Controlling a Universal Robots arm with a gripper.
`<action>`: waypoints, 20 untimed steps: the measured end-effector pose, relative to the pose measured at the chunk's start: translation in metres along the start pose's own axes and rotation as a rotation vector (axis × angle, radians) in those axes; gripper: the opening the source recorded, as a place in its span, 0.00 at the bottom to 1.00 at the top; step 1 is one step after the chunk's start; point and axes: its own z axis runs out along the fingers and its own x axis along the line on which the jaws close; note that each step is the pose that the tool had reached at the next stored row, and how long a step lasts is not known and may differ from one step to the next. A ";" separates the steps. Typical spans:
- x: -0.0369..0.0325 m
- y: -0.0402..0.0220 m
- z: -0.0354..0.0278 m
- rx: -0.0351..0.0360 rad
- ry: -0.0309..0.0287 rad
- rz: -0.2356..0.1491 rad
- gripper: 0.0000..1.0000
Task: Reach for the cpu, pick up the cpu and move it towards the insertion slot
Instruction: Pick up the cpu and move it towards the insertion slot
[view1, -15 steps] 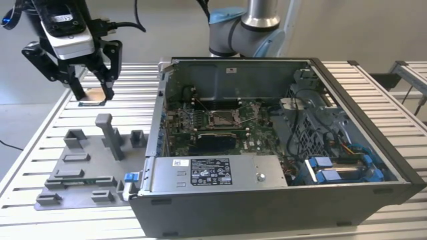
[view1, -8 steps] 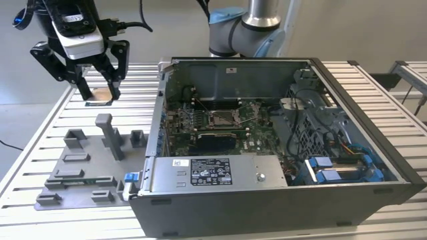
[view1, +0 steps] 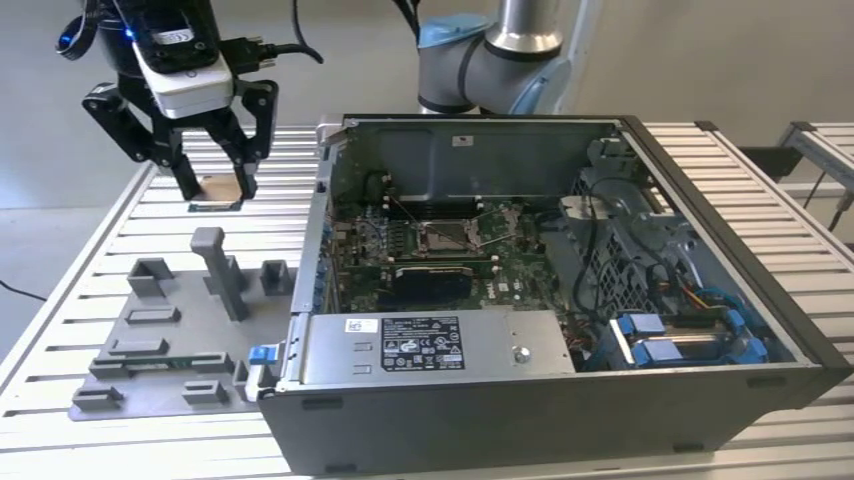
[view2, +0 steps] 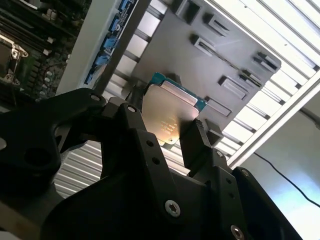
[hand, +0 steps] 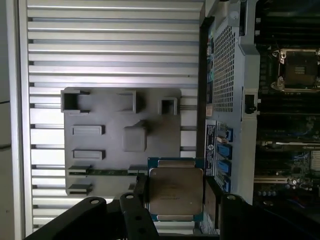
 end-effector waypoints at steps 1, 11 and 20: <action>-0.0027 0.0000 0.0001 0.0000 0.0001 0.000 0.00; -0.0274 0.0015 0.0006 0.0000 0.0002 0.000 0.00; -0.0388 0.0025 0.0009 0.0000 0.0002 0.000 0.00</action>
